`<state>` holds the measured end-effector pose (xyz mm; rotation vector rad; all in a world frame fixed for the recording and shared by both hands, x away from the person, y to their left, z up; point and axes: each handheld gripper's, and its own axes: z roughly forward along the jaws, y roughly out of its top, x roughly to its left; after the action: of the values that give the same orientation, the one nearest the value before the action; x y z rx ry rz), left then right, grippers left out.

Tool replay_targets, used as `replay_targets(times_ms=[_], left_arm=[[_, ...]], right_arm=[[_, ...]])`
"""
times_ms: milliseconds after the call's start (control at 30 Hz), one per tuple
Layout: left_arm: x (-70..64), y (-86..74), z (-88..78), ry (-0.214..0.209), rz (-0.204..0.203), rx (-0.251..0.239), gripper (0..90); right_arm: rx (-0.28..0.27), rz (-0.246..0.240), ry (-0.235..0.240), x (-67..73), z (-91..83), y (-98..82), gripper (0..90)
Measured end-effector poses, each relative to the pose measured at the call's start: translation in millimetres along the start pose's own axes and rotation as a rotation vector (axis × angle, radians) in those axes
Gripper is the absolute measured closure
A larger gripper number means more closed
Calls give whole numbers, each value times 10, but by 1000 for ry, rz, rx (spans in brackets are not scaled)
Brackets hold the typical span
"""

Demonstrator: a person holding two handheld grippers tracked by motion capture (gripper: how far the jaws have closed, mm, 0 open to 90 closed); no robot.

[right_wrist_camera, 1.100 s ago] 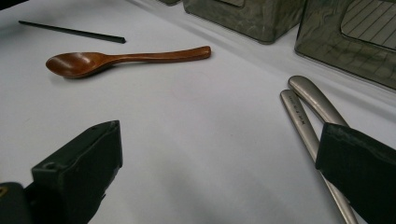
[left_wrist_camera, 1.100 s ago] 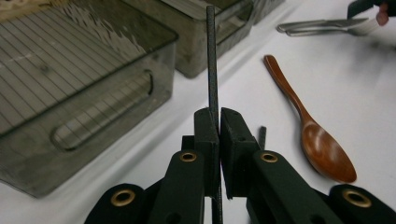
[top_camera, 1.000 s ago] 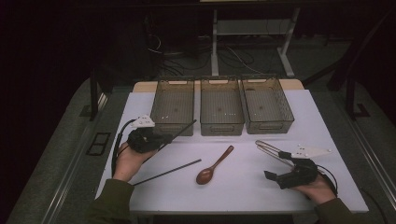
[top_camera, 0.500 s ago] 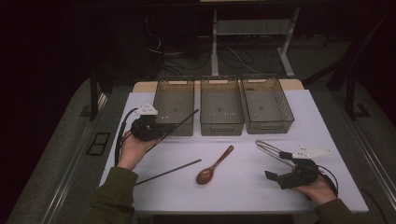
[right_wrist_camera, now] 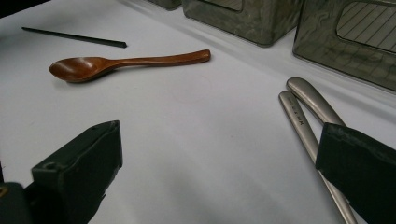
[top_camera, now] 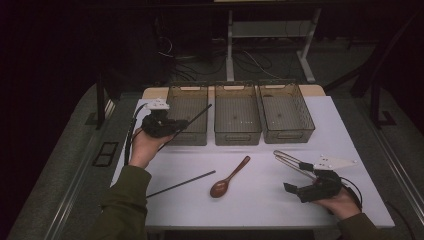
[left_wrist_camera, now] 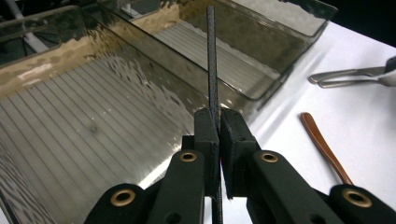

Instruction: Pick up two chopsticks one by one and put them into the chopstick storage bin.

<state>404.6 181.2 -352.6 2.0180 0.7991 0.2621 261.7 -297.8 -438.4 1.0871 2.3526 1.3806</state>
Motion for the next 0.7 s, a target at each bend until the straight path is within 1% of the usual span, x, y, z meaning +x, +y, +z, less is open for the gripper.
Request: replay_targets(times_ms=[100,367,633,700], left_arm=[[56,46,29,6,-3,-9,850],[224,176,94,32,-19,-8,850],[372,325,197,56,-21,-18,850],[407,358,234,63,-19,-10,850]], right_arm=[[-1,0,0,0,-1,0,0],[-1,1,2,-2,-5,0,0],[-4,3,4,-3,-11,1,0],[-8,4,5,-5,-12,0,0]])
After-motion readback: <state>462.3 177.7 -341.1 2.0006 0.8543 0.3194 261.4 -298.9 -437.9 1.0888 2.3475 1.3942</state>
